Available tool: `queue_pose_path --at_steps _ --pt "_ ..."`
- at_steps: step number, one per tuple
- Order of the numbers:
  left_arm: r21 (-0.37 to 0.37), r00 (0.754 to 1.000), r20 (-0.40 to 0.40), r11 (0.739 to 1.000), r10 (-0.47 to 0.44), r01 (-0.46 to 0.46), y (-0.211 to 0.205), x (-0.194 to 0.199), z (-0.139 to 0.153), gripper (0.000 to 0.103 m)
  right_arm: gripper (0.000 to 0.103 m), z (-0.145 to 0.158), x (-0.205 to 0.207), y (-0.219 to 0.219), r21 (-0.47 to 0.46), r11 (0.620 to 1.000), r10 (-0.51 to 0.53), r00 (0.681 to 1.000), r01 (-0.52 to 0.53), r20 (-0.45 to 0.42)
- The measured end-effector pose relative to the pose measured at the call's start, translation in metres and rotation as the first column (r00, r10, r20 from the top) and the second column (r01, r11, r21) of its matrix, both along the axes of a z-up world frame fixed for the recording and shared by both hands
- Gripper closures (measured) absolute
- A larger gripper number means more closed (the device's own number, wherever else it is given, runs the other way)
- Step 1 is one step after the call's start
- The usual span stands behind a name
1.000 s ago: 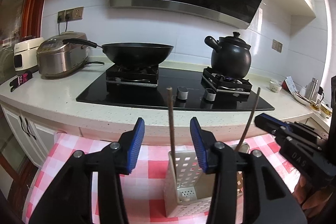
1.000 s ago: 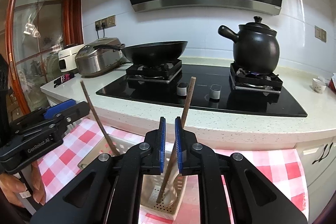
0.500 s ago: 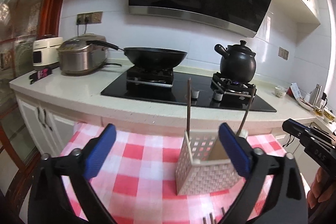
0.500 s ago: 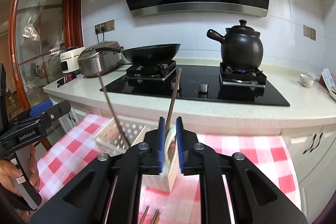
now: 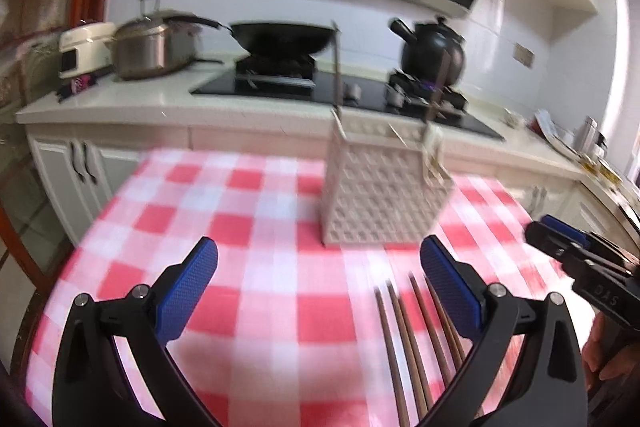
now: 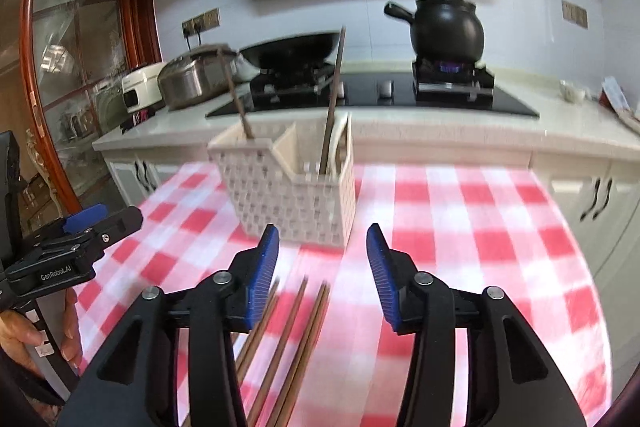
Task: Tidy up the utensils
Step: 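Open both grippers and move them back over the row of chopsticks, then grasp a brown chopstick with the right gripper while the left gripper grasps another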
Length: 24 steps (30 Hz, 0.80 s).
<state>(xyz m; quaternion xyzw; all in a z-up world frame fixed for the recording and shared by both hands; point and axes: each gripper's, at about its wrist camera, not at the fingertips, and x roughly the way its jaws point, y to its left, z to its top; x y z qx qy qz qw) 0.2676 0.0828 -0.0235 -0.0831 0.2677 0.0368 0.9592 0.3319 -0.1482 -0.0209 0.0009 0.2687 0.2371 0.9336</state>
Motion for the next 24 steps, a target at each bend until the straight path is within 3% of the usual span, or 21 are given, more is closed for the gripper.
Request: queue_pose_path --at_steps 9,18,24 --pt "-0.004 0.994 -0.076 0.997 -0.079 0.079 -0.016 -0.019 -0.041 0.005 0.051 -0.044 -0.027 -0.003 -0.008 1.000 0.000 0.996 -0.001 -0.090" --pt "-0.017 0.992 -0.117 0.999 -0.049 0.048 -0.008 -0.021 -0.066 0.005 0.051 -0.072 -0.021 0.000 -0.028 1.000 0.001 0.986 -0.005 -0.164" --pt "-0.009 0.994 -0.106 0.999 -0.037 0.037 -0.005 -0.025 -0.067 0.005 0.051 -0.082 -0.013 0.009 -0.049 0.999 -0.005 0.980 -0.005 -0.200"
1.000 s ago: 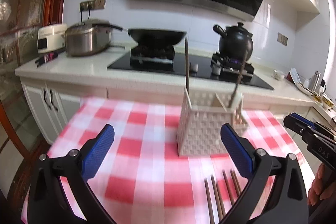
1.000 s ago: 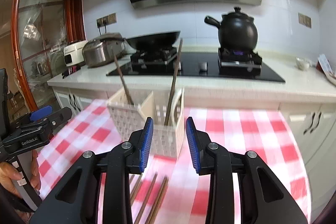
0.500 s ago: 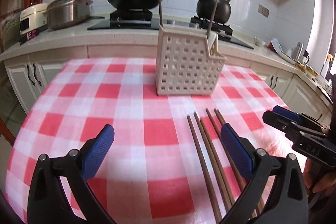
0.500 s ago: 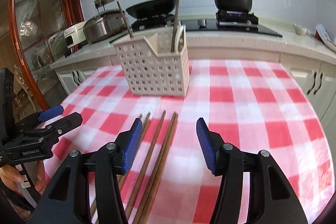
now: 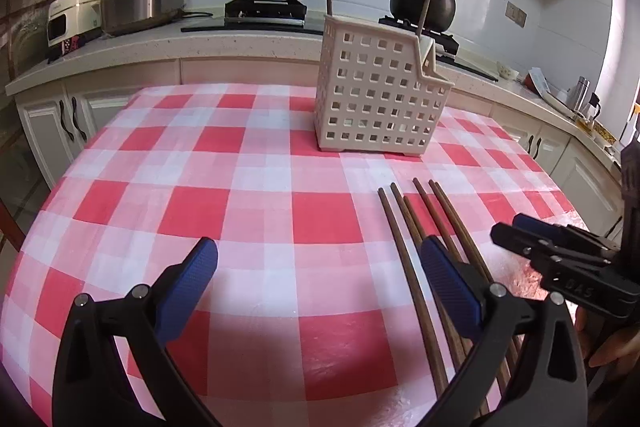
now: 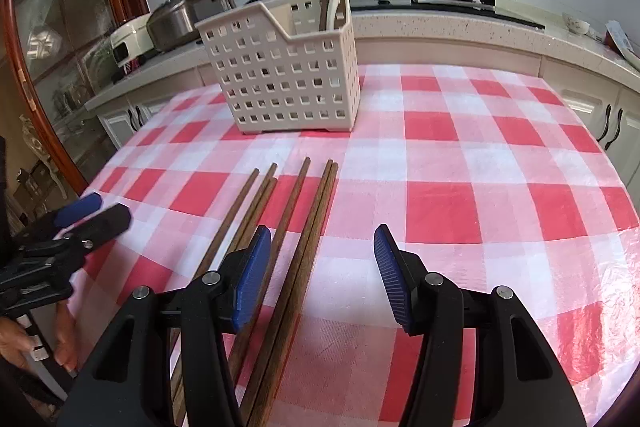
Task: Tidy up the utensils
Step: 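Grasp a brown chopstick with the right gripper while the left gripper grasps another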
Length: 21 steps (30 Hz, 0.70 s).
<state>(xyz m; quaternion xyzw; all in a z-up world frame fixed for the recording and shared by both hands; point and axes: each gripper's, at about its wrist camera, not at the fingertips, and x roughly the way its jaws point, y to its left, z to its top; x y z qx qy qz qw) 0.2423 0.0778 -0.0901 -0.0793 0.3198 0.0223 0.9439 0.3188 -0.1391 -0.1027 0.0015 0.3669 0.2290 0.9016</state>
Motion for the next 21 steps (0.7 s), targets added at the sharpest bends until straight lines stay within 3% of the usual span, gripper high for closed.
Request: queue_pose_path --at_steps 3,9,15,21 --pt "0.014 1.000 0.025 1.000 0.004 -0.004 0.000 -0.002 0.005 0.005 0.052 -0.004 0.004 0.002 -0.011 1.000 -0.015 1.000 0.015 -0.020" --pt "0.041 1.000 0.026 0.999 0.015 -0.016 0.001 -0.003 0.006 0.005 0.066 -0.010 0.011 0.009 -0.058 0.998 -0.036 0.998 0.033 -0.053" --pt "0.027 1.000 0.009 1.000 0.013 -0.014 0.007 -0.002 -0.002 0.005 0.079 -0.013 0.014 0.020 -0.094 0.995 -0.036 0.998 0.030 -0.060" --pt "0.007 1.000 0.006 1.000 0.015 -0.015 0.014 -0.003 -0.006 0.005 0.084 -0.015 0.021 0.028 -0.131 0.990 -0.053 0.996 0.044 -0.066"
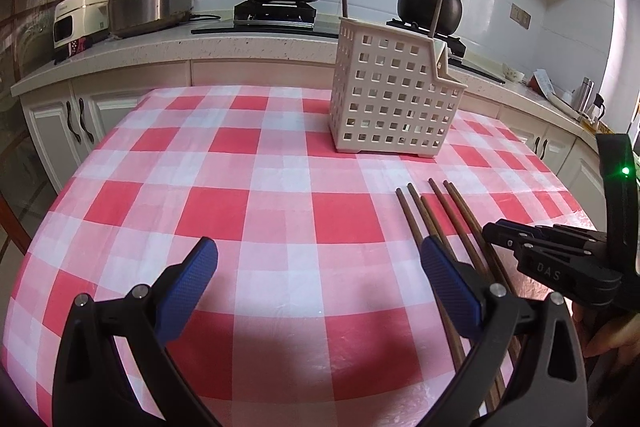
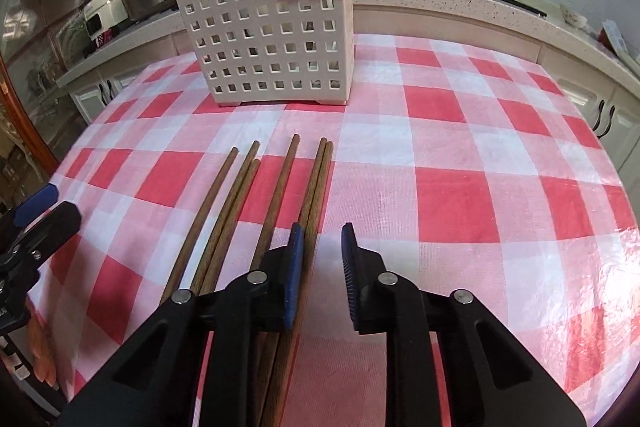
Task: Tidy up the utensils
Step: 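Grasp a brown chopstick with the right gripper while the left gripper grasps another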
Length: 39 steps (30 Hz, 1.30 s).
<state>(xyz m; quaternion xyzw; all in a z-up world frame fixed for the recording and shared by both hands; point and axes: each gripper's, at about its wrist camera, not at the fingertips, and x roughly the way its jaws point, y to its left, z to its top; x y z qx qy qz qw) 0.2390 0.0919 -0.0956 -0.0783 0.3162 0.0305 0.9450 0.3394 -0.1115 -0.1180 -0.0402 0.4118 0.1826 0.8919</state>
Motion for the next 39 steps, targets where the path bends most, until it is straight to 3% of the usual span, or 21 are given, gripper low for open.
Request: queue_pose_path --at_steps 15,18,30,35,39 --pt "-0.009 0.999 -0.031 1.000 -0.023 0.023 -0.002 0.006 -0.004 0.005 0.085 -0.003 0.017 0.020 -0.080 0.997 0.008 1.000 -0.008 -0.003" --pt "-0.028 0.998 -0.060 0.999 -0.026 0.024 -0.004 0.010 -0.006 0.005 0.095 -0.003 0.015 0.019 -0.084 0.996 0.016 1.000 -0.016 0.001" --pt "0.010 0.990 -0.136 1.000 -0.021 0.023 -0.032 0.043 -0.011 0.006 0.097 0.017 -0.001 -0.022 0.046 0.999 0.000 0.999 -0.002 0.048" --pt "0.008 0.979 -0.198 0.999 -0.042 0.044 -0.048 0.061 -0.020 0.031 0.097 0.027 -0.005 -0.048 0.102 0.995 -0.025 0.998 0.019 0.063" --pt "0.036 0.971 -0.232 0.998 -0.050 0.060 -0.062 0.067 -0.029 0.043 0.096 0.028 -0.006 -0.063 0.135 0.991 -0.034 0.998 0.026 0.059"
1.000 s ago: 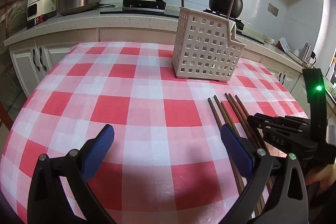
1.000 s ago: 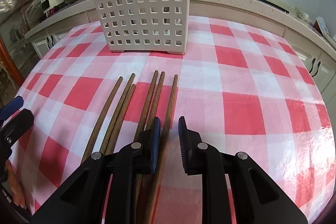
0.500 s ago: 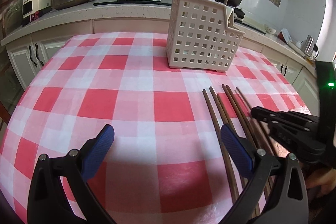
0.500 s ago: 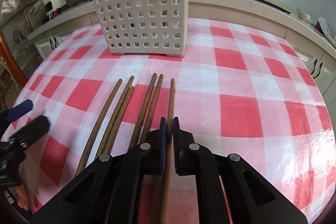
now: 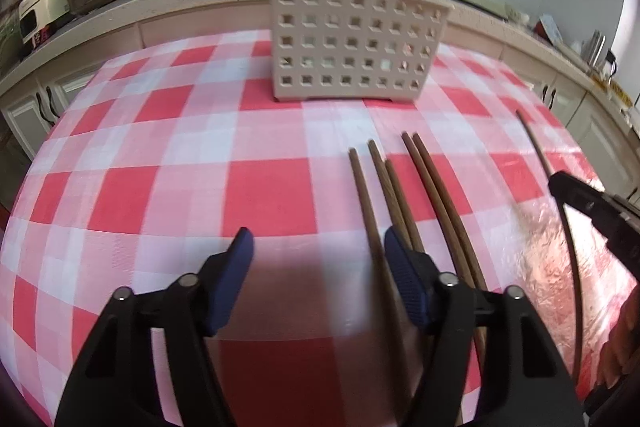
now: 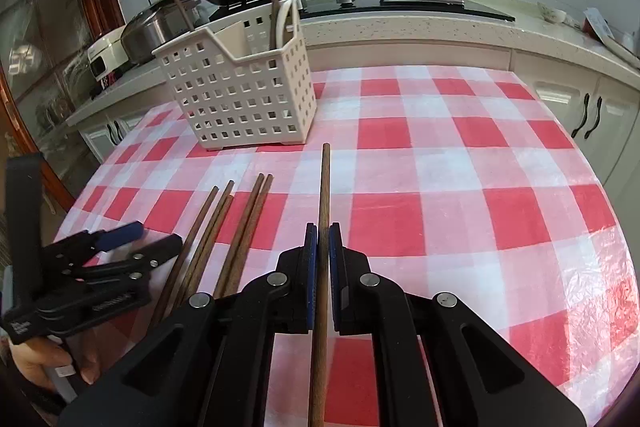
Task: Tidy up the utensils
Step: 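Grasp a brown chopstick with the right gripper while the left gripper grasps another, then lift both chopsticks upright and carry them toward the white basket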
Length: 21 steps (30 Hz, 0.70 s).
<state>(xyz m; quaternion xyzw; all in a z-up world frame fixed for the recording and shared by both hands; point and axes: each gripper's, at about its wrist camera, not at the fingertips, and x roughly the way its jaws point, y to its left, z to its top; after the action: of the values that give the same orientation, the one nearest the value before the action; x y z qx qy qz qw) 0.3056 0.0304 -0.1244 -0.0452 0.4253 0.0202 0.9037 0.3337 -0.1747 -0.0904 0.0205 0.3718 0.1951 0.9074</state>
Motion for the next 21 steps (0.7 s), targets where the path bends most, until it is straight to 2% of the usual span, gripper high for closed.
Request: queue_pose_path --at_steps 7,11,17,21 --pt "0.066 1.000 -0.010 0.998 0.008 -0.008 -0.014 0.005 -0.003 0.052 0.096 -0.002 0.000 -0.009 0.044 0.999 0.014 1.000 -0.014 -0.002" --pt "0.083 1.000 -0.009 0.996 -0.012 0.013 -0.023 0.006 -0.002 0.071 0.096 -0.005 0.001 -0.012 0.061 0.998 0.024 1.000 -0.023 -0.011" --pt "0.097 0.999 -0.009 0.994 -0.043 0.044 -0.034 0.006 -0.001 0.091 0.096 -0.005 0.000 -0.014 0.076 0.997 0.031 0.999 -0.030 -0.012" --pt "0.094 0.999 -0.006 0.994 -0.051 0.051 -0.035 0.004 -0.001 0.096 0.096 -0.004 0.000 -0.018 0.080 0.997 0.022 1.000 -0.022 -0.011"
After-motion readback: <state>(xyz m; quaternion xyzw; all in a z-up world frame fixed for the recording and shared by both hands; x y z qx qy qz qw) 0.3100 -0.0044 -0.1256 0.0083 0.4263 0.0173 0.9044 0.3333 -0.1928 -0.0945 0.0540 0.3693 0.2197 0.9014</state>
